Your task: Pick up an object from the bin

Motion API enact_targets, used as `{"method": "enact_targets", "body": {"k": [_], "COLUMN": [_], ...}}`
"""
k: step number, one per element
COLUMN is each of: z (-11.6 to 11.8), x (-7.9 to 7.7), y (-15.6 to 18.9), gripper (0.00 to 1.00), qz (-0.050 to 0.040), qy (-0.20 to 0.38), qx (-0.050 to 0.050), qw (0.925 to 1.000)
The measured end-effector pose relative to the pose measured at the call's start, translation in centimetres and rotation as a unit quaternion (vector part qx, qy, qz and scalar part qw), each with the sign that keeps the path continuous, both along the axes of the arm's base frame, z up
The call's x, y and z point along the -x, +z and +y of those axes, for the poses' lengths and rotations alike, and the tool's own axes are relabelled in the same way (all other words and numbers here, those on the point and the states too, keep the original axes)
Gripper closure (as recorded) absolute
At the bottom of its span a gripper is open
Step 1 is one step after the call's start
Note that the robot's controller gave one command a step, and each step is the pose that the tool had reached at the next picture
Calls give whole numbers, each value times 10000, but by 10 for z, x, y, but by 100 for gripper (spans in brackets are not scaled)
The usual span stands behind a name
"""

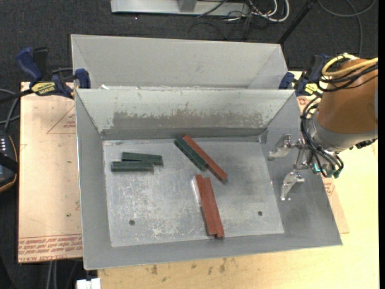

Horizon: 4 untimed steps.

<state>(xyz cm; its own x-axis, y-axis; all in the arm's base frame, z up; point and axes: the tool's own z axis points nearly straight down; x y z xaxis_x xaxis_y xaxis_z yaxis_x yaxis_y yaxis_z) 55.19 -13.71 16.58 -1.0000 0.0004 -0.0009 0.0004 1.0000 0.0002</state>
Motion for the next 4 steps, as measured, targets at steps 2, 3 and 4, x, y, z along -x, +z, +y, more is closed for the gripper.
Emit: {"method": "enact_targets", "body": {"k": [2, 3, 4], "z": [74, 101, 101], "x": [-22, -31, -31], "y": [-12, -84, -84], "gripper": [0, 100, 100], "qz": [-23, -32, -32], "qy": [624, -521, -521], "qx": [-8, -4, -3], "qw": [9980, 9986, 9986]}}
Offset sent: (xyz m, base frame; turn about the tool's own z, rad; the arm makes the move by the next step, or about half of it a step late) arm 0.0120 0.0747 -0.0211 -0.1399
